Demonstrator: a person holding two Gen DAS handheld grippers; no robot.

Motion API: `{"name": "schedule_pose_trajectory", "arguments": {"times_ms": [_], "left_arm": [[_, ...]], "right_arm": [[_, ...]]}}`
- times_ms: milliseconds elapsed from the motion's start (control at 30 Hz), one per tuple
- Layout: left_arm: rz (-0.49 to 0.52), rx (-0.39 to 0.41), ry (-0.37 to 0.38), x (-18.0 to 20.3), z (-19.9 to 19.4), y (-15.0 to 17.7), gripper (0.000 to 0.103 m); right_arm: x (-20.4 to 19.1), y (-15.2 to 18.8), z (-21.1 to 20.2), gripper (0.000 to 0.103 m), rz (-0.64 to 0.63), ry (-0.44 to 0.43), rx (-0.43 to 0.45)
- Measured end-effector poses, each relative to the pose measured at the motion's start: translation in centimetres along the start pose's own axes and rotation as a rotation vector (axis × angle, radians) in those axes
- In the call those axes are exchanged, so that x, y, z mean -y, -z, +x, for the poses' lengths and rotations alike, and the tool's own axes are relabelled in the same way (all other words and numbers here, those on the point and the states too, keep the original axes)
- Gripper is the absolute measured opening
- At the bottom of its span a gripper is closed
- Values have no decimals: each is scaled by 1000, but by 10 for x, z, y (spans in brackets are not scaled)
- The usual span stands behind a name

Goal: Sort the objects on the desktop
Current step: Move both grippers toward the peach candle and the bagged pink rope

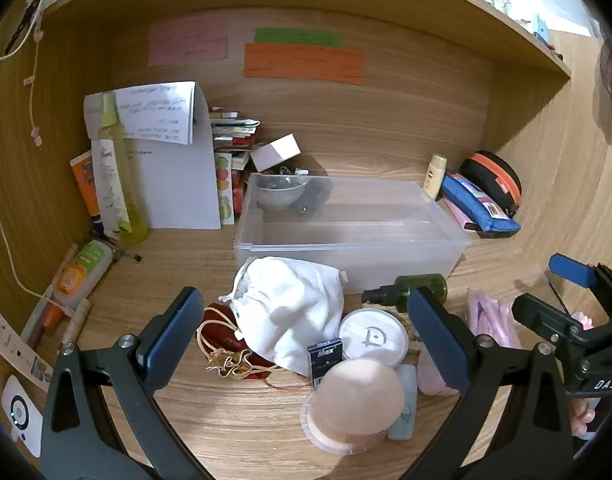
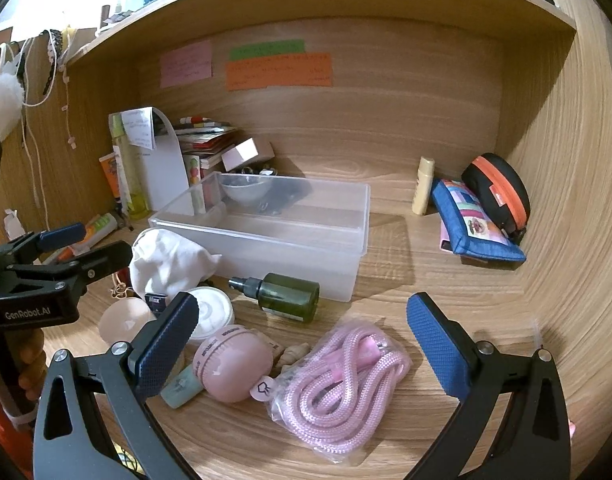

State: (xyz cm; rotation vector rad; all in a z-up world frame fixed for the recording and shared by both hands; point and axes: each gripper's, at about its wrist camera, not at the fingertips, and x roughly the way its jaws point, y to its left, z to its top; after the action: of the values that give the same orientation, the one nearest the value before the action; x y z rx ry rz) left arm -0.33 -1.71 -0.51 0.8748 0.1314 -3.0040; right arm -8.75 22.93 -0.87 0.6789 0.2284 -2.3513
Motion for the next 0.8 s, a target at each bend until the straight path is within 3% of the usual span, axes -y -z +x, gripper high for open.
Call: {"name": "schedule_pose_trajectory", "arguments": {"times_ms": [800], "left_arm": [[-9,-39,-3,-13,-1,13,103]], "right_arm": [[7,2,-2,103,8,26,2]]}}
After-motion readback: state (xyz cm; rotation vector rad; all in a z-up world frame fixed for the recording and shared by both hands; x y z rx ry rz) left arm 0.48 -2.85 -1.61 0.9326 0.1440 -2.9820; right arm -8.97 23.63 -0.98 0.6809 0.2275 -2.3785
